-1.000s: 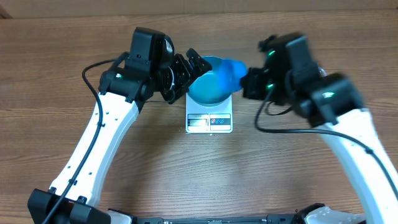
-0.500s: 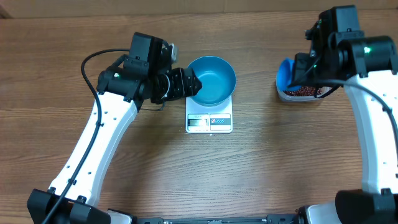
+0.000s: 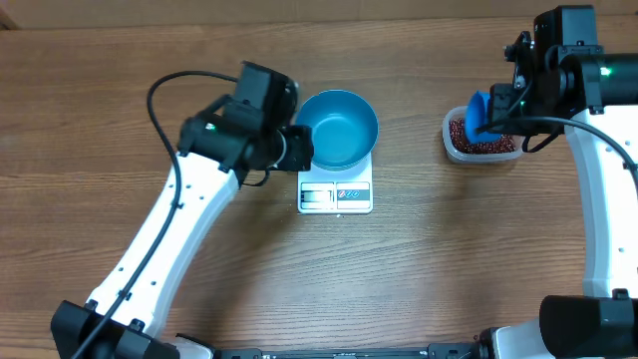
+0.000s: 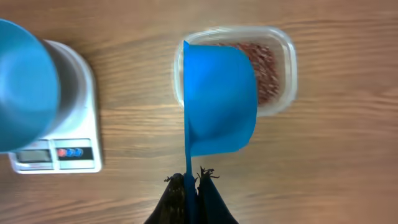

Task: Scoop item into bowl and weigh 150g on scale
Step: 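Carry the cup with the right gripper over the bean container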

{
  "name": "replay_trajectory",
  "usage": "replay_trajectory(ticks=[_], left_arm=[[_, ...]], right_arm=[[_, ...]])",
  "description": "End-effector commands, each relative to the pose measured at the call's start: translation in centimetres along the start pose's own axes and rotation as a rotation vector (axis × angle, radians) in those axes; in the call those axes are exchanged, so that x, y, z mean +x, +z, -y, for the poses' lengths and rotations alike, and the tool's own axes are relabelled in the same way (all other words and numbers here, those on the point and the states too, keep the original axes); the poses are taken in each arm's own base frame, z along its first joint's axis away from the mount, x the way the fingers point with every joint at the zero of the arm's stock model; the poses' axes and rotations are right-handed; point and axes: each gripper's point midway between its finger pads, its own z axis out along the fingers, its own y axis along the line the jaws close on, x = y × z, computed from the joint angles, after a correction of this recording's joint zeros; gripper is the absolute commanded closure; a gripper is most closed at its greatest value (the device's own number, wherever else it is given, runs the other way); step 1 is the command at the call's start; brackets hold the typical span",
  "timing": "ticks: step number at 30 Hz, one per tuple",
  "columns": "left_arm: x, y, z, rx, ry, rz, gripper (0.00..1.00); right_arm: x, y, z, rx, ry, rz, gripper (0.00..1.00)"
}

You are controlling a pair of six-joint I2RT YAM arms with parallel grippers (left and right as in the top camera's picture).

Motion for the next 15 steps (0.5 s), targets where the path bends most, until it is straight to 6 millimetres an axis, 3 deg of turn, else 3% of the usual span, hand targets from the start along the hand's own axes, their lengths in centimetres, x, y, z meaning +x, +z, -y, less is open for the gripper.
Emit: replay_trajectory(ticks=[1, 9, 15], left_arm=[[-0.4, 0.7, -0.1, -0.079, 0.07, 0.015, 0.42], [1.3, 3.9, 0.8, -0.094, 0.13, -0.078, 0.35], [1.6, 4.3, 0.7, -0.098, 0.149, -0.095, 0.31]], right_arm=[[-0.1, 0.2, 2.2, 0.125, -0.023, -0.012, 0.96], [-0.1, 4.5, 2.6, 0.148, -0.186, -0.14, 0.96], [-1.3, 6.7, 3.3, 0.194, -0.191, -0.14, 0.96]])
